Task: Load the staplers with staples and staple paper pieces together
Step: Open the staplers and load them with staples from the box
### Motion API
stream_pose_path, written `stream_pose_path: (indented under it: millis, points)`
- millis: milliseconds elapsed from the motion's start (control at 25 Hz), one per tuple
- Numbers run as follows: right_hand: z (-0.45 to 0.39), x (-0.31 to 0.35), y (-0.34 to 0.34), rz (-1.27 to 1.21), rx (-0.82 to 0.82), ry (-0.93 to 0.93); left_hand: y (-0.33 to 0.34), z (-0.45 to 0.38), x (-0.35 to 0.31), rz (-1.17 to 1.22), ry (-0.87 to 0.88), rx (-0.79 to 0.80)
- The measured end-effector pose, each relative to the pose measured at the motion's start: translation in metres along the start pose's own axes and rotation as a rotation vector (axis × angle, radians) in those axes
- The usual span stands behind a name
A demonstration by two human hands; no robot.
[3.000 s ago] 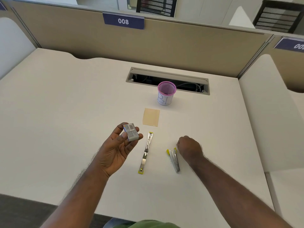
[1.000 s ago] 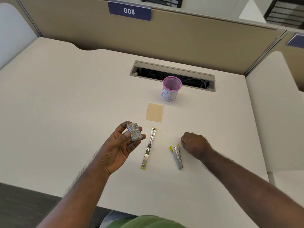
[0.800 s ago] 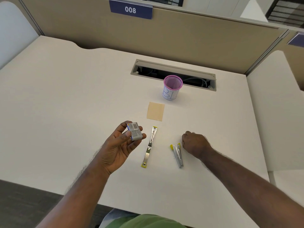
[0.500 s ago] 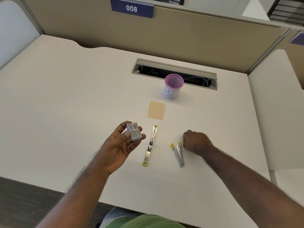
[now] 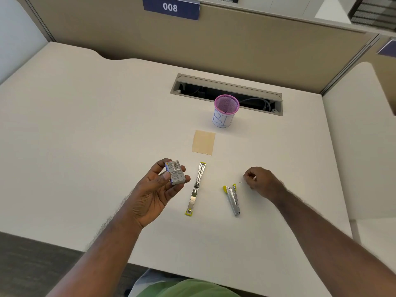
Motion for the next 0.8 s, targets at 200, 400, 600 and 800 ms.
stream_pose_path:
  millis: [200,400,600,800]
  points:
    - [0.027,0.054,-0.010,-0.331,-0.105,-0.098,0.012,-0.007,-0.001,0.004,0.003,0.045]
    - [0.092,0.159,-0.025,-0.562,-0.012,-0.321,0.029,-0.016,-0.008,-0.046,0.030,0.059]
    - [0.150,0.223,-0.033,-0.504,0.009,-0.566,0.049,-0.021,-0.016,-0.065,0.059,0.129]
    - [0.165,0.230,-0.043,-0.403,-0.093,-0.601,0.062,-0.019,-0.023,-0.106,0.076,0.184]
Point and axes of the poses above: each hand's wrist, its own z-axis away from the middle knuckle, its own y-axis out of the palm, x = y × z, the point moved 9 cm from there along -z, towards the middle knuckle, and after that the axes turned 10 degrees about -z, right-handed, at the moved point
